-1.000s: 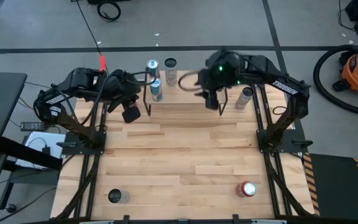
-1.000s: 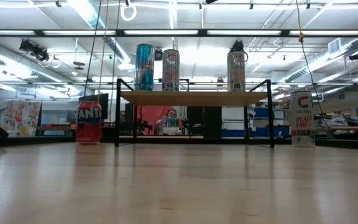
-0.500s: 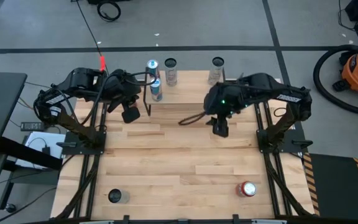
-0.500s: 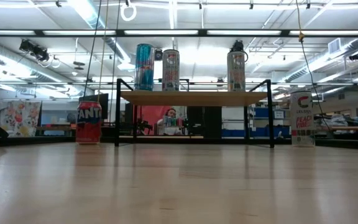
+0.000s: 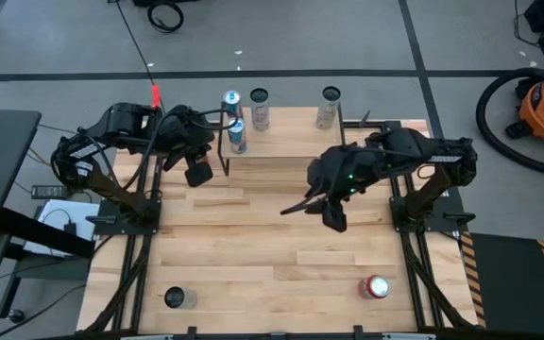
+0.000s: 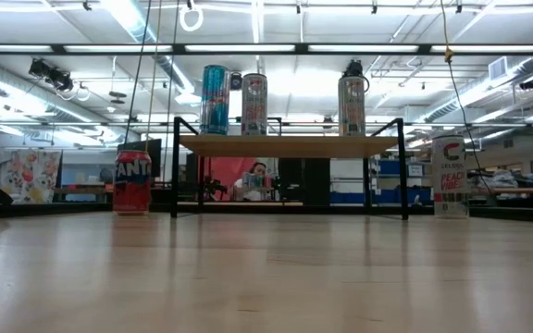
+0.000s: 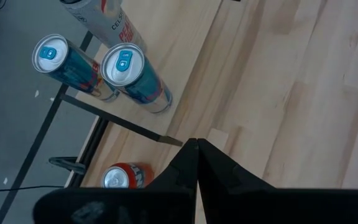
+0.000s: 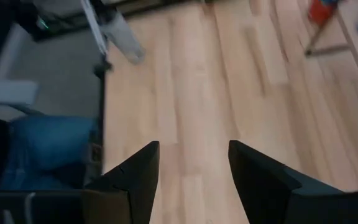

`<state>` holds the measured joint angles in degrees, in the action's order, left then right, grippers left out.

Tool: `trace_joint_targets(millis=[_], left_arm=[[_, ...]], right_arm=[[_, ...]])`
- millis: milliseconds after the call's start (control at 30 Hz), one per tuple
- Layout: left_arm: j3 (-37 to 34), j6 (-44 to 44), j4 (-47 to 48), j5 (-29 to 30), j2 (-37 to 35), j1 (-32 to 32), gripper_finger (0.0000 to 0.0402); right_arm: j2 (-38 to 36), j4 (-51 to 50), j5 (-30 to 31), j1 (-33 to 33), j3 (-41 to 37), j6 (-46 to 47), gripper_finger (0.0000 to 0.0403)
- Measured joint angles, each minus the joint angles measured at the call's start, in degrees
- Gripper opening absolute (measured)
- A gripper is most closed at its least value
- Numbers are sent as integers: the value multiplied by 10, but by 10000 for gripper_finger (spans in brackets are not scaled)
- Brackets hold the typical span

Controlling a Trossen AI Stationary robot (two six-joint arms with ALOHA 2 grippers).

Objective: Place canned beverage on shelf
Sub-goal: Put the bottom orange soda can on the shelf

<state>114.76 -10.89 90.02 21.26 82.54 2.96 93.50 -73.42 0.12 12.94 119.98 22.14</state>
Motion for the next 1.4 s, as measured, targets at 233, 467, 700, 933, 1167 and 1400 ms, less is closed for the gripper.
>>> trace_joint_targets(millis=[233,467,700,933,1167,1400], left_arm=[[0,-3,0,-1,0,0,9],[0,-3,0,-1,0,0,9],[0,0,0,-1,0,0,9],[0,1,0,-1,0,0,9],[0,2,0,-15,0,0,9],[0,15,0,-21,0,0,9]], right_arm=[[3,88,4,14,0,10,201],[3,100,24,16,0,80,201],[3,74,10,16,0,92,201],[3,100,11,12,0,93,201],[3,100,44,-8,0,66,201],[5,103,46,-19,0,-4,201]])
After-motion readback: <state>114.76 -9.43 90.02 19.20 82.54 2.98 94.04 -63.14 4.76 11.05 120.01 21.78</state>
